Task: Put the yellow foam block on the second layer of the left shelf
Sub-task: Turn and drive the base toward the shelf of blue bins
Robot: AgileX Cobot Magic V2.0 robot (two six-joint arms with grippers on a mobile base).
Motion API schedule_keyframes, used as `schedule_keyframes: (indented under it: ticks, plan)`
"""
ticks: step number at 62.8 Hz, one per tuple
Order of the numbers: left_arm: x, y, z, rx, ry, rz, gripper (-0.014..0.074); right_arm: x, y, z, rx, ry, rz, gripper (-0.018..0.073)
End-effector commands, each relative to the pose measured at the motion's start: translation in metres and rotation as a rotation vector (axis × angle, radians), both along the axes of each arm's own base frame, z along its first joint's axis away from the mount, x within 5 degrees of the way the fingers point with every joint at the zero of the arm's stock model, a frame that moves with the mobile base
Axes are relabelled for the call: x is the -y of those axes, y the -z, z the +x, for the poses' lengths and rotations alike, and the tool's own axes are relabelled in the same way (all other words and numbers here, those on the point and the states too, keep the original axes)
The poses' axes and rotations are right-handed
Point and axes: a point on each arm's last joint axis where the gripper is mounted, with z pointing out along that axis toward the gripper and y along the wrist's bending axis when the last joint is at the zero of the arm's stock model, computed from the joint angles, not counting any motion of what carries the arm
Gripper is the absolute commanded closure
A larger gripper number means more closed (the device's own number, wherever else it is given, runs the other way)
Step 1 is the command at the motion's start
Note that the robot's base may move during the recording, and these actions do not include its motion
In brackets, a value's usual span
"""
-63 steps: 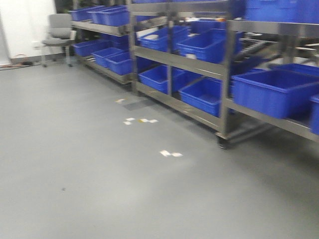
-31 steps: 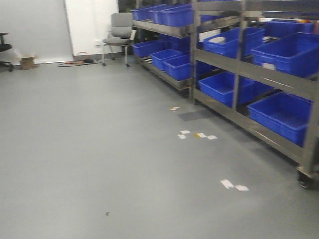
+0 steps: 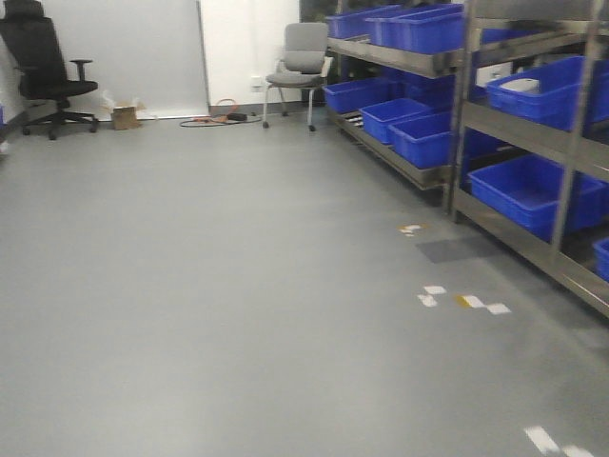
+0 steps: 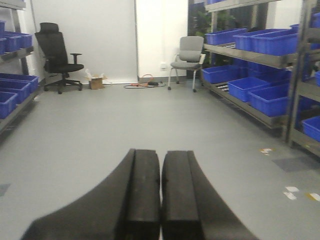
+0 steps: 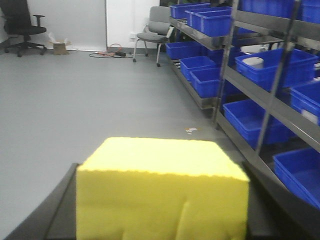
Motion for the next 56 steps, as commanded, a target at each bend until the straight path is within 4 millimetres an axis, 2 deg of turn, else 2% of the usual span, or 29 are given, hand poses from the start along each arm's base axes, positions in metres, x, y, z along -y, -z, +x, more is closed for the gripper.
schedule_keyframes:
  ticks: [1, 56]
  plan:
    - [0.0002, 0.0007, -0.0009, 0.071, 0.005, -0.008, 0.0472, -0.0001, -0.0177, -0.0001, 0.112, 0.000, -0.003, 0.0075]
    - [0.0002, 0.0007, -0.0009, 0.071, 0.005, -0.008, 0.0472, -0.0001, -0.0176, -0.0001, 0.111, 0.000, -0.003, 0.0075]
